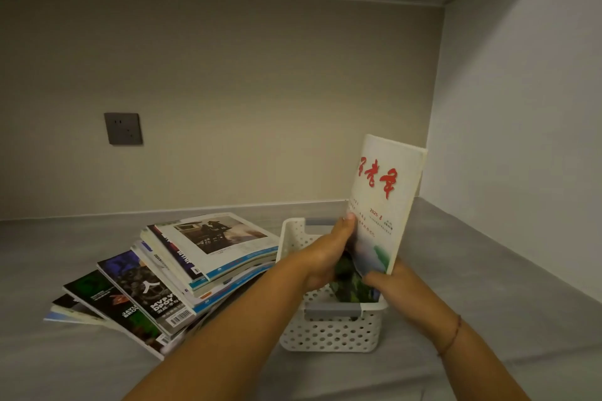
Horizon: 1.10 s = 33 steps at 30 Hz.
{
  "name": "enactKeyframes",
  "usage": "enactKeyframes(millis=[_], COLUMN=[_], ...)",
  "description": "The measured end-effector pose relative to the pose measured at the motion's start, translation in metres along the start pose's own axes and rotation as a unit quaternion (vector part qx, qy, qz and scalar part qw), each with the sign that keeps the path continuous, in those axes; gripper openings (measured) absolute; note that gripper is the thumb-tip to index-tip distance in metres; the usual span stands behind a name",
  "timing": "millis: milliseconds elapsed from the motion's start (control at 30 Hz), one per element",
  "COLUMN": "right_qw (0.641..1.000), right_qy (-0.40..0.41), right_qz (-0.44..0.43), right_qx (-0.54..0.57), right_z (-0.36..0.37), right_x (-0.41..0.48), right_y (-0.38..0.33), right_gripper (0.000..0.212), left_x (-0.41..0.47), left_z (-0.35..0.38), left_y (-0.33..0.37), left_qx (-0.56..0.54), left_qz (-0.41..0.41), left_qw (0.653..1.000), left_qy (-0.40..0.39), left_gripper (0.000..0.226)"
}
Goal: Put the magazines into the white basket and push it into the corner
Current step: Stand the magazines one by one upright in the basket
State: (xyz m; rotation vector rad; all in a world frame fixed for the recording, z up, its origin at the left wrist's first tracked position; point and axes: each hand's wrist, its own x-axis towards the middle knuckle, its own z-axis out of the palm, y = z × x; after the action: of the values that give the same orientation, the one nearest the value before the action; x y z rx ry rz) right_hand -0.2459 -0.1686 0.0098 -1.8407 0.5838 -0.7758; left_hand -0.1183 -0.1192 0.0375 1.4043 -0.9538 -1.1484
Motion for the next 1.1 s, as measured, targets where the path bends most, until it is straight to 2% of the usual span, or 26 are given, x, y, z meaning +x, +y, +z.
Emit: enactKeyframes(millis=[133,367,500,600,700,833,967,1033,1100], right_qw=[0.996,0.989,0.991,0.993,0.997,1.0,0.997,0.997,0.997], right_qy=[0.034,0.109,0.094,0.096,0.078,0.02,0.032,0.035,0.03], right_qz=[-0.032,-0.04,-0.03,-0.001,-0.002,-0.006,-0.023,-0.027,-0.033], right_qx=[0.076,0.095,0.095,0.069,0.015,0.016,0.059,0.062,0.061], right_z=[0.011,0.022,0.02,0.018,0.015,0.011,0.01,0.011,0.013], right_x=[-0.012,-0.016,-0.013,-0.011,-0.009,-0.008,-0.01,-0.01,-0.01], right_y=[-0.008,-0.004,0.004,0.008,0.008,0.003,0.001,0.0,-0.001], right_gripper=[0.06,0.048,0.048,0.042,0.048,0.046,0.029,0.029,0.041], left_x=[0.0,0.001,0.002,0.006,0.009,0.008,0.005,0.002,-0.003], left_z=[0.0,-0.003,-0.009,-0.016,-0.021,-0.023,-0.037,-0.041,-0.035], left_y=[-0.003,-0.005,-0.004,-0.002,-0.004,-0.003,-0.002,0.002,0.007], left_qx=[0.009,0.022,0.043,0.013,-0.021,-0.045,-0.041,-0.059,-0.051], left_qz=[-0.035,-0.056,-0.072,-0.079,-0.086,-0.066,-0.02,0.01,0.032], left_qw=[0.999,0.996,0.996,0.997,0.996,0.996,0.992,0.995,0.997], left_qy=[-0.032,-0.073,-0.043,-0.004,0.02,0.046,0.121,0.084,0.042], left_gripper=[0.072,0.078,0.085,0.079,0.079,0.074,0.072,0.073,0.071])
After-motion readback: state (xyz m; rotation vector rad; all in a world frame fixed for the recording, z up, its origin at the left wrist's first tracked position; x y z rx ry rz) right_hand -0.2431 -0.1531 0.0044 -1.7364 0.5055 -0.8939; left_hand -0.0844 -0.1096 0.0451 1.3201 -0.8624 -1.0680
